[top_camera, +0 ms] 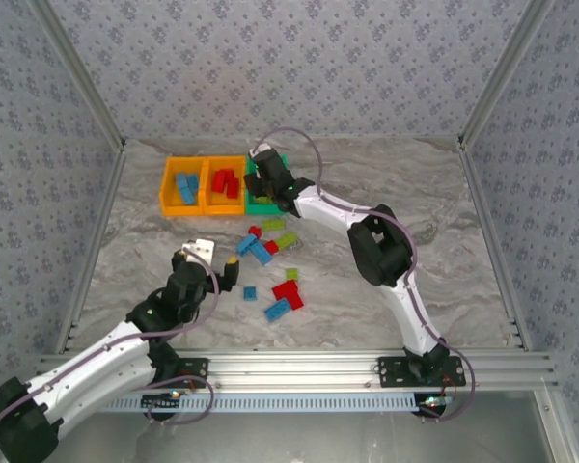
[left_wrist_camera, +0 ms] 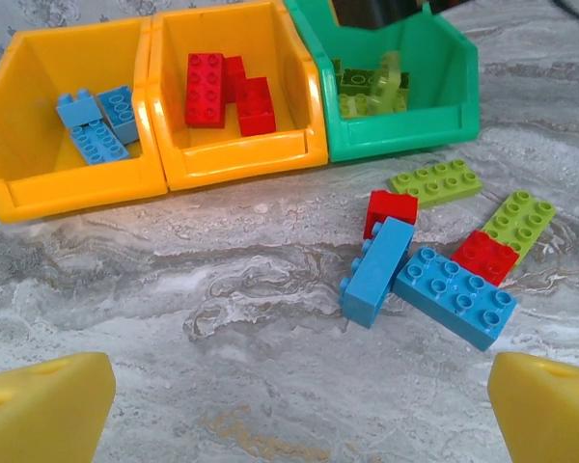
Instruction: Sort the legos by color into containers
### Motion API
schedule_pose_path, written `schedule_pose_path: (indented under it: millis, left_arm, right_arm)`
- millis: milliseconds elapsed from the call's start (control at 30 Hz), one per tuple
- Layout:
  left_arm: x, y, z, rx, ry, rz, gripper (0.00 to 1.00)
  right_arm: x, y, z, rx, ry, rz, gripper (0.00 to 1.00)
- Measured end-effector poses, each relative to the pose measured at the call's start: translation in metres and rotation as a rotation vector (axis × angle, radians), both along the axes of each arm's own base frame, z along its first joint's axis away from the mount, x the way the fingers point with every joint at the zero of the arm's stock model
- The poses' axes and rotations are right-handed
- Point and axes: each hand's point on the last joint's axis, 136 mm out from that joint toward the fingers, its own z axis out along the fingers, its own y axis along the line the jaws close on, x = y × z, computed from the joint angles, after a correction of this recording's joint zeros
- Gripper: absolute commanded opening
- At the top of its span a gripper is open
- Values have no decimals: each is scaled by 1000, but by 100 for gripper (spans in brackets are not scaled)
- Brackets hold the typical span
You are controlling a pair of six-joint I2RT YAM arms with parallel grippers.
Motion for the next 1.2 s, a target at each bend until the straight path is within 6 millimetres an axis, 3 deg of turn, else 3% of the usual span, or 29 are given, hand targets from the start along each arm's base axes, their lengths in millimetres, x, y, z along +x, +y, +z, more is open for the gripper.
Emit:
schedule_pose_path:
  millis: [100,200,267,433,533,600,733,833,967,1200]
  left_arm:
    - [1,-2,-7,23,23,-11,99]
    - [1,-7,-24,67,89,-46,88]
    - [4,-12,-35,81,153,-61,86]
    - [28,-28,-38,12,306,-66,85]
    - [50,-41,-36,-23,377,-69,78]
    - [62,-51,-37,-34,417,-78,72]
    - [81,-65,-48,-40,500,-101,58]
    - [91,-67,-61,-35,560,-93,54]
    - [99,-68,-76,-21,616,-79,52]
    - [102,-70,-104,18,692,-74,47]
  right_arm:
    - [-6,-1,9,13,15,19,57]
    - [-27,-13,21,35,60,49,64]
    - [-47,-27,36,55,87,74,69]
    - [-115,-66,96,146,87,172,83]
    - [-165,-78,116,202,87,279,88]
    - [-198,-81,111,214,117,348,90]
    - [-252,-86,67,181,252,442,90]
    - [-277,-97,35,165,349,456,91]
    - [-300,-108,18,186,419,468,91]
    - [-304,-107,28,214,396,482,92]
